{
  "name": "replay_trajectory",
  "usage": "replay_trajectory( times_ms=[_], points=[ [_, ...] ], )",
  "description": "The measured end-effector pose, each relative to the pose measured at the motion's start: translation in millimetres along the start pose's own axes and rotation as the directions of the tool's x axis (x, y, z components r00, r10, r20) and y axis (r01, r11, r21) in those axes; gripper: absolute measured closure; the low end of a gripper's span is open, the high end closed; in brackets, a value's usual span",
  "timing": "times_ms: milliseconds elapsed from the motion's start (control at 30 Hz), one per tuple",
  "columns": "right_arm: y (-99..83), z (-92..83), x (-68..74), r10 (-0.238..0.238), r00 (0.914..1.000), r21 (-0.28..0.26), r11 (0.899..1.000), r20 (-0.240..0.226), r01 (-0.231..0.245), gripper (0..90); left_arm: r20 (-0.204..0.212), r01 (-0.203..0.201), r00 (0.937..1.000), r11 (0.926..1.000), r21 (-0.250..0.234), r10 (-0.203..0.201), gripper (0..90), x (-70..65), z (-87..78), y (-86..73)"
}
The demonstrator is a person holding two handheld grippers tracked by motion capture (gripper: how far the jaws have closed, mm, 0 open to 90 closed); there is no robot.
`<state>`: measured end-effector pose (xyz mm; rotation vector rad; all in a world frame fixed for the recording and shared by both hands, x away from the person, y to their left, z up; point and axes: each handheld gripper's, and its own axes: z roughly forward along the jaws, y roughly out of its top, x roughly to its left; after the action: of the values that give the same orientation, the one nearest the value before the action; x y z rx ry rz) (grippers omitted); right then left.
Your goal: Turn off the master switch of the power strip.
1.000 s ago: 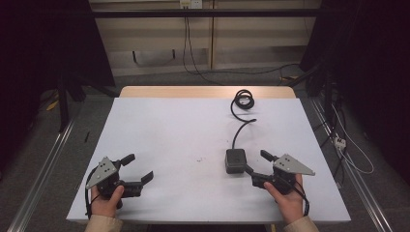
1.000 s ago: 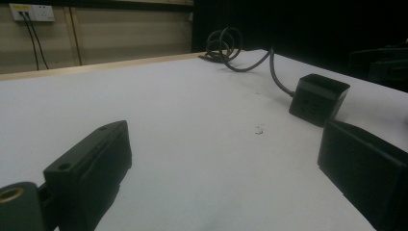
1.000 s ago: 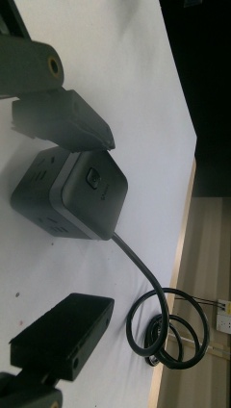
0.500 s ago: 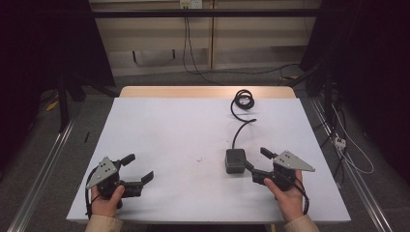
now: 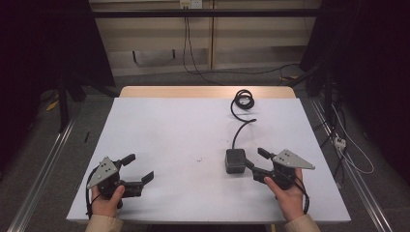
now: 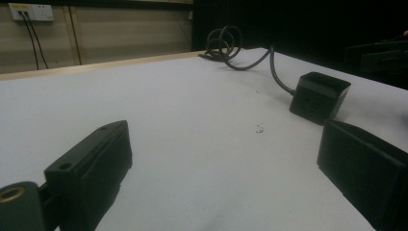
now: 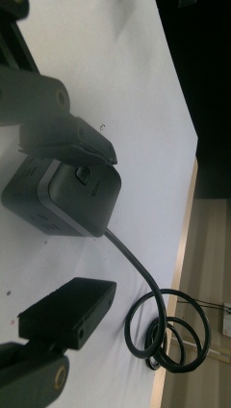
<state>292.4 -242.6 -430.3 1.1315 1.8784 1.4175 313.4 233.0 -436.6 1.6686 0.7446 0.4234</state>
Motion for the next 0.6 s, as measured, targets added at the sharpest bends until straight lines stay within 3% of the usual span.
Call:
replay_trajectory(
  times_ms=[600],
  points=[
    [4.4,8.8,0.7,0.021,0.9992,0.019,1.000,-0.035,-0.020,50.6,0.002,0.005,1.0000,1.0000,0.000,-0.005,4.6,0.8,0.1,-0.2]
  ],
)
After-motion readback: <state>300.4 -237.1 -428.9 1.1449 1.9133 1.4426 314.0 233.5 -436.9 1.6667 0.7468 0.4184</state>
